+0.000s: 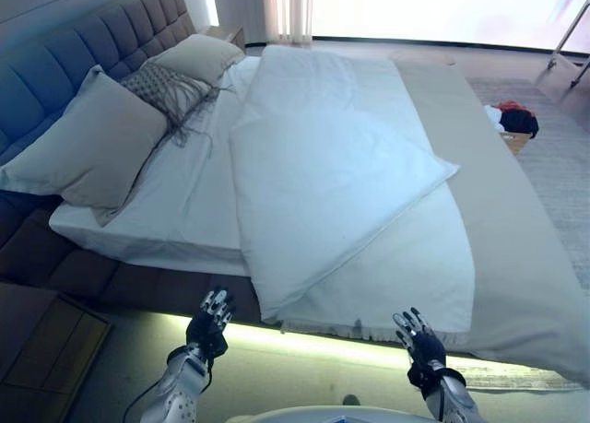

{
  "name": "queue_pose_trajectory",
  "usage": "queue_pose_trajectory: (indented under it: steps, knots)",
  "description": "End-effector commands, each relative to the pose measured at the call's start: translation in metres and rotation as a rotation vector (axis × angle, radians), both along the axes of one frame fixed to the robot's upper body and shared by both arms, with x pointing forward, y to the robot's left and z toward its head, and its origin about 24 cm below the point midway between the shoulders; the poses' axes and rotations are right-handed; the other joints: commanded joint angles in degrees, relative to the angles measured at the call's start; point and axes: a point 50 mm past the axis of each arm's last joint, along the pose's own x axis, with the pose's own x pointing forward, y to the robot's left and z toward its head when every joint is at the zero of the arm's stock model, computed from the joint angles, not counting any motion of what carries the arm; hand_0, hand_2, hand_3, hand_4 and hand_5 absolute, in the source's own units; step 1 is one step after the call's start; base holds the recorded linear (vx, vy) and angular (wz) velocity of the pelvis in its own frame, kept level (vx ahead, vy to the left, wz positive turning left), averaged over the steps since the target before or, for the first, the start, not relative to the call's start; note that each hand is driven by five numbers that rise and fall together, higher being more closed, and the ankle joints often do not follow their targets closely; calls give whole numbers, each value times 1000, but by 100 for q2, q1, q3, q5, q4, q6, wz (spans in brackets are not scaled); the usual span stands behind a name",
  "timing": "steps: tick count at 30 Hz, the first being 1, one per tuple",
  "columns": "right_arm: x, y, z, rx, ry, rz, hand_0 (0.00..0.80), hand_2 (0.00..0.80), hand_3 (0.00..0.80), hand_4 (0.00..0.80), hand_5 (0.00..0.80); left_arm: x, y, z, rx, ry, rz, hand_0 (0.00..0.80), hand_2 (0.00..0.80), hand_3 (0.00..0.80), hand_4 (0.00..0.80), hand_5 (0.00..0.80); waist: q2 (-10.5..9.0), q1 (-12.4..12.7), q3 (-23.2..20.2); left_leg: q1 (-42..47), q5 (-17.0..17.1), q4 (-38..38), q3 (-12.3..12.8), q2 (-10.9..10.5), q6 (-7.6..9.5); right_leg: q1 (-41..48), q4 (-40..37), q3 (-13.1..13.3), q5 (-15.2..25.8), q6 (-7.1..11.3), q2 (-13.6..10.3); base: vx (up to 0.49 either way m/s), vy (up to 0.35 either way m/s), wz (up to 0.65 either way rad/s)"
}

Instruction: Make the bed neatly

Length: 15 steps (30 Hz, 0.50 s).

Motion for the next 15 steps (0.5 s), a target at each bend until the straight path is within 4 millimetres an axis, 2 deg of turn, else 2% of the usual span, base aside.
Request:
queue_pose_trajectory:
  steps: [1, 3, 5, 8, 10, 11, 13, 15]
  knots:
    - [19, 0, 18, -19, -105, -2, 0, 0, 0, 0, 0, 22, 4, 19, 60, -117, -41, 0, 0, 0, 0, 0, -334, 139, 53, -980, 574, 1010, -427, -1, -21, 116, 64, 7, 68, -239, 27, -40, 0, -1]
    - [19, -3, 19, -7, -113, -19, 0, 0, 0, 0, 0, 23, 4, 21, 73, -137, -70, 0, 0, 0, 0, 0, -331, 152, 90, -951, 516, 910, -486, -26, 22, 109, 87, 26, 70, -245, 6, -29, 26, -9]
    - [17, -3, 17, 11, -107, -42, 0, 0, 0, 0, 0, 24, 3, 21, 84, -133, -83, 0, 0, 0, 0, 0, -310, 105, 58, -851, 483, 691, -380, -30, 56, 107, 106, 5, 64, -224, -22, 14, 56, -12]
    - [10, -1, 14, 16, -83, -38, 0, 0, 0, 0, 0, 28, 4, 23, 82, -124, -83, 0, 0, 0, 0, 0, -270, -9, -51, -642, 491, 315, -77, 39, 49, 101, 127, -157, 45, -160, -105, 26, 74, 17]
    - [4, 0, 12, 18, -82, -11, 0, 0, 0, 0, 0, 27, 4, 22, 71, -125, -82, 0, 0, 0, 0, 0, -255, -92, -97, -589, 505, 290, 193, 99, 8, 89, 132, -266, 40, -136, -134, -11, 27, 11]
    - [2, 0, 12, 19, -86, -2, 0, 0, 0, 0, 0, 26, 2, 21, 63, -128, -85, 0, 0, 0, 0, 0, -252, -109, -102, -609, 527, 333, 249, 100, -8, 84, 123, -298, 46, -131, -132, -35, 2, 12]
    - [4, -1, 12, 15, -87, -9, 0, 0, 0, 0, 0, 25, -1, 20, 40, -137, -90, 0, 0, 0, 0, 0, -254, -78, -90, -618, 480, 294, 114, 35, 12, 62, 89, -268, 65, -130, -113, -41, 3, 23]
    - [12, -2, 13, 23, -85, -6, 0, 0, 0, 0, 0, 23, -4, 18, 23, -136, -78, 0, 0, 0, 0, 0, -253, 13, -58, -645, 414, 314, -260, -100, 70, 24, 30, -29, 101, -137, -62, -26, 14, -3]
